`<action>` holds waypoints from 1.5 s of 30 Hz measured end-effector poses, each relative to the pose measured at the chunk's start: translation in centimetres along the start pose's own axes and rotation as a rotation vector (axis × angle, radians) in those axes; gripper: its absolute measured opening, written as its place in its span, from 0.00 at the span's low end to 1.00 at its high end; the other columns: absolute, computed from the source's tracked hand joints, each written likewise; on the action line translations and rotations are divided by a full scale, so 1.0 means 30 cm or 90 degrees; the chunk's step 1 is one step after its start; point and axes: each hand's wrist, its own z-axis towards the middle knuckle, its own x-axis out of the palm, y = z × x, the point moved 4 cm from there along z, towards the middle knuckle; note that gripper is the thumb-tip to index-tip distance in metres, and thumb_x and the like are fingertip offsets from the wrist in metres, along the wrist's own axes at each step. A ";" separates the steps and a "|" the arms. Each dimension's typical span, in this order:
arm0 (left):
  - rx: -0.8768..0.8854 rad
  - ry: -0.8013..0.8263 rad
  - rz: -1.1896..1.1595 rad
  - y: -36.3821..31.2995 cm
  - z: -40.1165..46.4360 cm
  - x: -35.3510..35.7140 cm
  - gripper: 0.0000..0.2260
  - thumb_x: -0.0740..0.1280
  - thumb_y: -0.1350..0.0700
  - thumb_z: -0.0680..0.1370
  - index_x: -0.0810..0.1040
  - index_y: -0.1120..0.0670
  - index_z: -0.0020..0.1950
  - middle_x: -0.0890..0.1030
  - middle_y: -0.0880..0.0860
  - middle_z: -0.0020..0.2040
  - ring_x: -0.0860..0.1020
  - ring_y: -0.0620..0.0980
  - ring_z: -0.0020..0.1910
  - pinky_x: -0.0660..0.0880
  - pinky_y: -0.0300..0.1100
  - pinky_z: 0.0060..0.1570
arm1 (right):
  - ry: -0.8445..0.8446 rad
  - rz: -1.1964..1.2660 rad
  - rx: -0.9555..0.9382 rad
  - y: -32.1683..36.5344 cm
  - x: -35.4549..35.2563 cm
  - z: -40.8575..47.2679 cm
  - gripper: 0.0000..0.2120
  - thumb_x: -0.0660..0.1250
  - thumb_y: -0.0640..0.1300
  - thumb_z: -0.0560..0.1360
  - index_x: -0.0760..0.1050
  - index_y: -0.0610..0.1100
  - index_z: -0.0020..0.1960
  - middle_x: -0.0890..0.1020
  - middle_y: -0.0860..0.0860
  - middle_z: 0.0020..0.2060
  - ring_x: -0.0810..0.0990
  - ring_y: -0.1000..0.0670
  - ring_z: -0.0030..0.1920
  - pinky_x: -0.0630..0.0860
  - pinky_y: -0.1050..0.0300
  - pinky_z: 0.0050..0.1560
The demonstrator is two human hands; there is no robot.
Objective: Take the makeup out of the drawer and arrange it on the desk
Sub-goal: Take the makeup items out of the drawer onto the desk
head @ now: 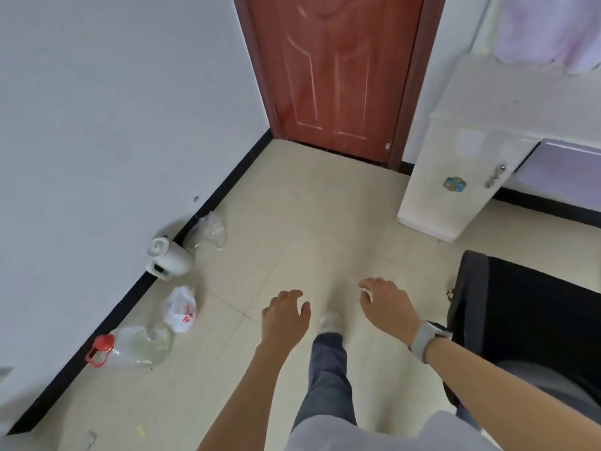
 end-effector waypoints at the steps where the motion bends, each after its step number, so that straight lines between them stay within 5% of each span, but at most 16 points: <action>1: 0.012 0.005 -0.003 -0.029 0.096 -0.017 0.16 0.57 0.49 0.80 0.70 0.51 0.66 0.74 0.51 0.63 0.72 0.51 0.61 0.64 0.45 0.60 | 0.000 0.010 0.017 -0.009 -0.018 0.079 0.15 0.53 0.45 0.79 0.70 0.47 0.63 0.76 0.50 0.59 0.72 0.47 0.59 0.68 0.53 0.57; 13: 0.327 0.156 0.125 -0.774 0.991 -0.128 0.17 0.55 0.49 0.80 0.70 0.52 0.67 0.73 0.52 0.65 0.70 0.52 0.62 0.64 0.46 0.61 | -0.122 0.105 0.309 -0.349 -0.457 0.615 0.16 0.54 0.45 0.79 0.69 0.47 0.66 0.75 0.49 0.62 0.72 0.47 0.61 0.68 0.54 0.59; 31: 0.708 0.276 0.245 -2.007 1.250 0.233 0.17 0.57 0.54 0.80 0.69 0.53 0.68 0.72 0.52 0.66 0.70 0.52 0.62 0.66 0.44 0.61 | -0.311 0.374 0.645 -1.215 -0.817 0.729 0.16 0.55 0.42 0.78 0.71 0.42 0.64 0.77 0.46 0.60 0.74 0.45 0.61 0.69 0.51 0.62; 39: 0.958 0.281 0.331 -2.443 1.264 0.531 0.16 0.59 0.56 0.78 0.71 0.56 0.65 0.72 0.54 0.65 0.69 0.56 0.61 0.69 0.47 0.54 | -0.592 0.631 0.875 -1.597 -0.870 0.697 0.14 0.57 0.42 0.79 0.72 0.43 0.62 0.79 0.46 0.54 0.77 0.46 0.54 0.73 0.51 0.56; 45: 1.092 0.301 0.317 -2.725 1.231 0.785 0.18 0.63 0.55 0.76 0.72 0.55 0.66 0.70 0.56 0.68 0.65 0.58 0.68 0.65 0.54 0.59 | -0.786 0.711 0.977 -1.908 -0.897 0.701 0.15 0.58 0.43 0.79 0.70 0.42 0.64 0.77 0.50 0.49 0.74 0.54 0.44 0.69 0.69 0.38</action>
